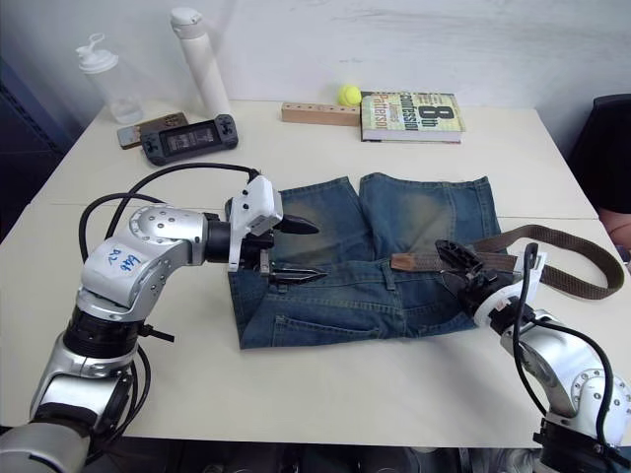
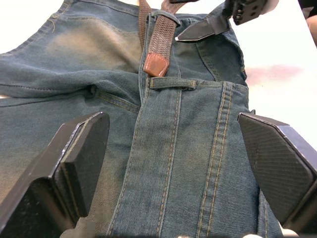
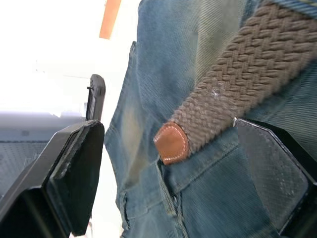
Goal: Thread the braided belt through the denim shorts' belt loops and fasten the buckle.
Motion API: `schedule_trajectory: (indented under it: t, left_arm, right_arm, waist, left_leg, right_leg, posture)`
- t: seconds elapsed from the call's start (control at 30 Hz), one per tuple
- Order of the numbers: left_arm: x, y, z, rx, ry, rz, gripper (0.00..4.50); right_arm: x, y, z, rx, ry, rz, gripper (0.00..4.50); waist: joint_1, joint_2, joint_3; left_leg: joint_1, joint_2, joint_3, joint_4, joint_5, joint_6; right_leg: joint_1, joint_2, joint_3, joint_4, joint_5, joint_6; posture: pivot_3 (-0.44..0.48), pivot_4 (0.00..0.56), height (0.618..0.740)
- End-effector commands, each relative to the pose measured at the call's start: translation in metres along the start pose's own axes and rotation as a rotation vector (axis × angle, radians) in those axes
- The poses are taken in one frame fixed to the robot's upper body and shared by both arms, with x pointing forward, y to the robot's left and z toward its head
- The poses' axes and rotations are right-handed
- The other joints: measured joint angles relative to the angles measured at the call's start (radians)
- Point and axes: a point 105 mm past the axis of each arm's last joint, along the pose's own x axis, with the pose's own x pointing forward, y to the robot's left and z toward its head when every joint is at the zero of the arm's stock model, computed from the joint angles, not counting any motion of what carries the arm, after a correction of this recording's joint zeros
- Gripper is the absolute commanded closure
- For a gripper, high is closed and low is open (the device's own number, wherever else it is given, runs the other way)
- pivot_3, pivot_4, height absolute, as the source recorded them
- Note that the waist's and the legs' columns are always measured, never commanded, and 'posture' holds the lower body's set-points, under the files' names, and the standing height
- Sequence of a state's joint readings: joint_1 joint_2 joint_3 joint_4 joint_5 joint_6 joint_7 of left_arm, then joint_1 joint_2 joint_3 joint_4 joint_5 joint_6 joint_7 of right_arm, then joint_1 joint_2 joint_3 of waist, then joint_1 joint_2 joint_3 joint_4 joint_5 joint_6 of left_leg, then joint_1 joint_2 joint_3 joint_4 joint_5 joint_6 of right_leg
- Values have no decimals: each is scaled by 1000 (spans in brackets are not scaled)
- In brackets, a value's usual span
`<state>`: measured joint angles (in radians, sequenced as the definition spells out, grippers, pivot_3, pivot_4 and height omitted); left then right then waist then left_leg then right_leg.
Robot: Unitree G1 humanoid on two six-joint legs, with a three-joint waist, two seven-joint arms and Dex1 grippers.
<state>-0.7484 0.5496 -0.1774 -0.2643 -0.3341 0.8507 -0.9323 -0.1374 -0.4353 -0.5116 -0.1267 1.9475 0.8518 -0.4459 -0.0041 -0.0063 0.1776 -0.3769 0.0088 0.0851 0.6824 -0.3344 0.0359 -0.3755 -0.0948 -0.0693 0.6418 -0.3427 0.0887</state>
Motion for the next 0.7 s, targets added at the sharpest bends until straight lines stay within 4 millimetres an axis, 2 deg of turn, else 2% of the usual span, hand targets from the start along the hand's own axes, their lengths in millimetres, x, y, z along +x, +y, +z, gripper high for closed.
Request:
schedule_trajectory:
  t: [0.03, 0.2, 0.43, 0.53, 0.7]
  left_arm:
    - [-5, -2, 10, 40, -20, 14, 0]
    - [-7, -1, 8, 37, -12, 33, 0]
    - [-7, 1, 8, 39, -9, 45, 0]
    - [-7, 1, 8, 41, -7, 45, 0]
    - [-8, 2, 8, 48, -2, 47, 0]
  right_arm:
    - [2, -4, 5, 31, -10, -10, 57]
    - [2, -7, 3, 30, 6, -20, 57]
    - [8, -12, 12, 70, -57, 7, 57]
    - [11, -13, 6, 66, -41, 28, 57]
    - [14, 0, 11, 67, -65, 118, 57]
  waist:
    - [2, 0, 0]
    - [0, 0, 0]
    - [0, 0, 0]
    - [-1, 0, 0]
    - [-4, 0, 0]
  left_leg:
    - [0, 0, 0, 0, 0, 0]
    - [0, 0, 0, -1, 0, 0]
    - [0, 0, 0, -1, 0, 0]
    - [0, 0, 0, -1, 0, 0]
    - [0, 0, 0, -1, 0, 0]
  right_leg:
    - [0, 0, 0, 0, 0, 0]
    - [0, 0, 0, 0, 0, 0]
    - [0, 0, 0, 0, 0, 0]
    - [0, 0, 1, 0, 0, 0]
    - [0, 0, 1, 0, 0, 0]
  posture:
    - [0, 150, 738]
    - [0, 150, 738]
    - [0, 150, 738]
    - [0, 150, 738]
    - [0, 150, 738]
